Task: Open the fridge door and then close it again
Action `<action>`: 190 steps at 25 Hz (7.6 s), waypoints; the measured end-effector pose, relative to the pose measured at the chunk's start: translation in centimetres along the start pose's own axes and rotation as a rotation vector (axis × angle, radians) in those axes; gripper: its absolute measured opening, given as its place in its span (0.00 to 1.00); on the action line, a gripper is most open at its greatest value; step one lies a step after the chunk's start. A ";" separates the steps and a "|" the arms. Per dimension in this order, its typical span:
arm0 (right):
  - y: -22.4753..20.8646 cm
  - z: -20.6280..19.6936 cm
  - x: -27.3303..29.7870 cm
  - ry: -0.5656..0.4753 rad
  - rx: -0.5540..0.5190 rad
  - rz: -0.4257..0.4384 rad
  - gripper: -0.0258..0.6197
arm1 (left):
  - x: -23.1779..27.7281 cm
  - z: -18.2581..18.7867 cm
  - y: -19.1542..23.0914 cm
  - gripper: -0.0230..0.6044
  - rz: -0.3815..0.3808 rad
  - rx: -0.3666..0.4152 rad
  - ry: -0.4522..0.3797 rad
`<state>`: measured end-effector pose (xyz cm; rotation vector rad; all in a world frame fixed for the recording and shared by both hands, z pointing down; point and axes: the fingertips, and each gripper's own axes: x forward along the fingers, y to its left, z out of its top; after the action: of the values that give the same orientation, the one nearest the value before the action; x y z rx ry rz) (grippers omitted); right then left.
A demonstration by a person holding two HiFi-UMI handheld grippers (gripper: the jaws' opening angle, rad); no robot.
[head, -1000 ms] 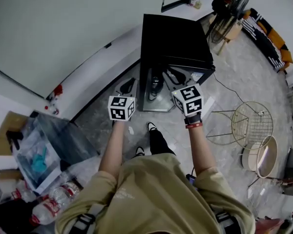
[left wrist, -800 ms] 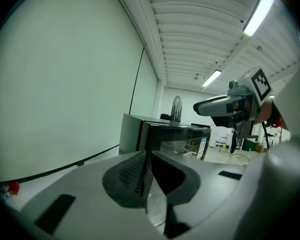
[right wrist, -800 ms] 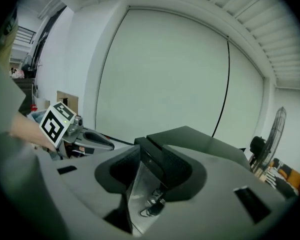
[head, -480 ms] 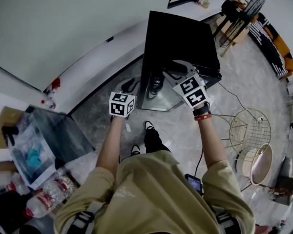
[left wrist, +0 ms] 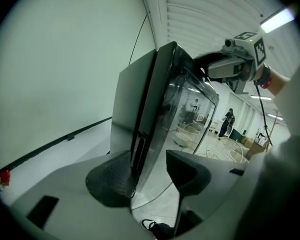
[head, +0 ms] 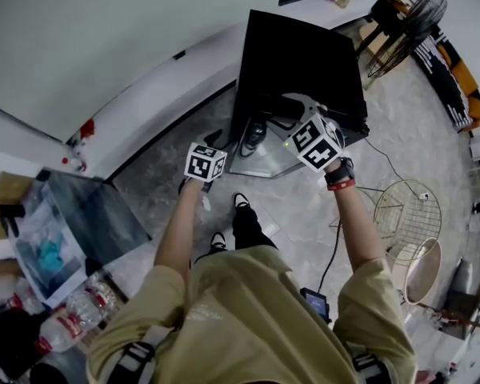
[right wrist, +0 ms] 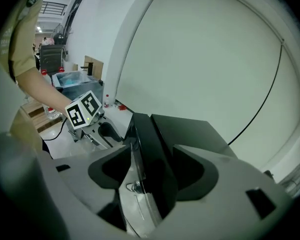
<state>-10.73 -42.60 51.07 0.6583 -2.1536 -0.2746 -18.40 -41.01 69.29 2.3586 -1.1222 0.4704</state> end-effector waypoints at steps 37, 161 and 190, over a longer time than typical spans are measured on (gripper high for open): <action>0.5 -2.3 1.0 0.133 -0.128 0.096 0.37 | 2.4 0.5 -0.9 0.23 0.044 0.150 0.047; 16.6 -12.5 -17.6 -0.263 -0.747 0.453 0.41 | -7.1 -14.5 -28.6 0.24 0.854 -0.437 -0.083; 17.8 -19.8 -24.5 -0.371 -0.935 0.541 0.45 | -3.8 -17.0 -40.4 0.24 1.043 -0.548 -0.101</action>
<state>10.80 -13.67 54.21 -0.5321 -2.1173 -1.0645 9.56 -7.04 70.31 1.2099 -2.1582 0.3008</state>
